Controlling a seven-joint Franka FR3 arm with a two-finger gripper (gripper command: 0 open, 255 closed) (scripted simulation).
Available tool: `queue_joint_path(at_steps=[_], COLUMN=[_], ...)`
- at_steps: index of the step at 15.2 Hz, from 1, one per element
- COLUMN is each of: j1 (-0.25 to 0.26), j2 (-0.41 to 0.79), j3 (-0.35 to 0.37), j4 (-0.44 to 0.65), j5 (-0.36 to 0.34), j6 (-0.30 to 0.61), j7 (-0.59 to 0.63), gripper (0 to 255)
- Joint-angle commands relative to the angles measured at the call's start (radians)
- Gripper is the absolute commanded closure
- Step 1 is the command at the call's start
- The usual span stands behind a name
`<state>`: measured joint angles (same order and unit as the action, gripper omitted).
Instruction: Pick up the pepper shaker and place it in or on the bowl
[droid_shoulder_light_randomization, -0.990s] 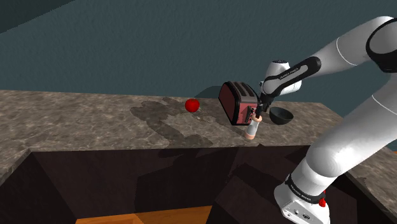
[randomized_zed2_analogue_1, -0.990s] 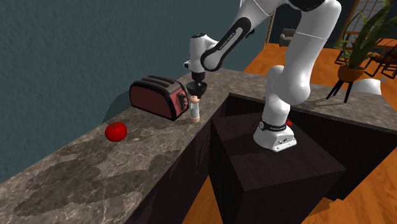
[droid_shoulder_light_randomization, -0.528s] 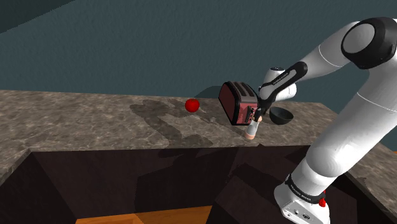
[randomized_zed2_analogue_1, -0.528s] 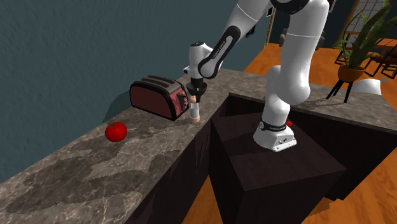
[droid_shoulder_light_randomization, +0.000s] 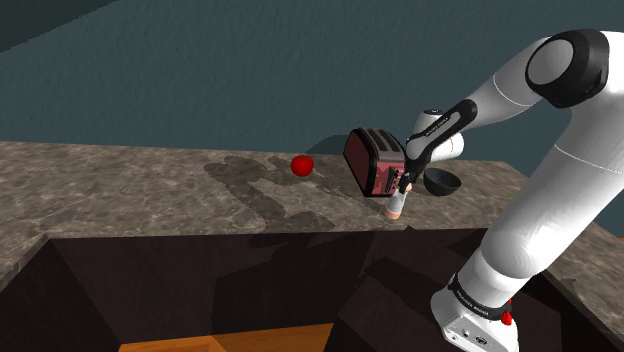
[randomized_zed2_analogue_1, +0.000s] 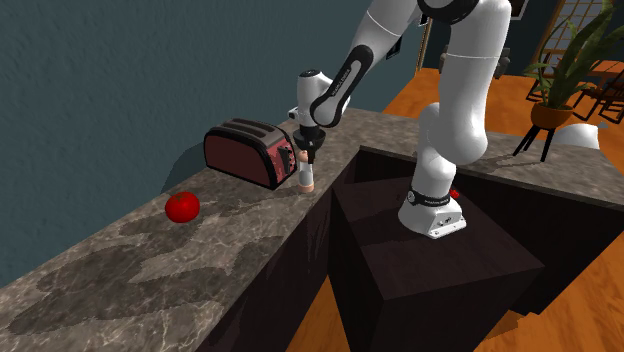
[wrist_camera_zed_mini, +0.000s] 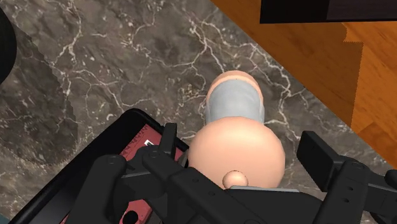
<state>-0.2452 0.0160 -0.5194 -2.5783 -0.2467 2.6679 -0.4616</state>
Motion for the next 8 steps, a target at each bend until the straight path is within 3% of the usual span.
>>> queue_joint_path(at_steps=[1,2,8], j1=[0.000,0.000,0.000], j2=[0.000,0.000,0.001], j3=[0.000,0.000,0.000], j4=[0.000,0.000,0.000], j5=[0.000,0.000,0.001], j6=[0.000,0.000,0.001], j7=[0.000,0.000,-0.001], gripper=[0,255,255])
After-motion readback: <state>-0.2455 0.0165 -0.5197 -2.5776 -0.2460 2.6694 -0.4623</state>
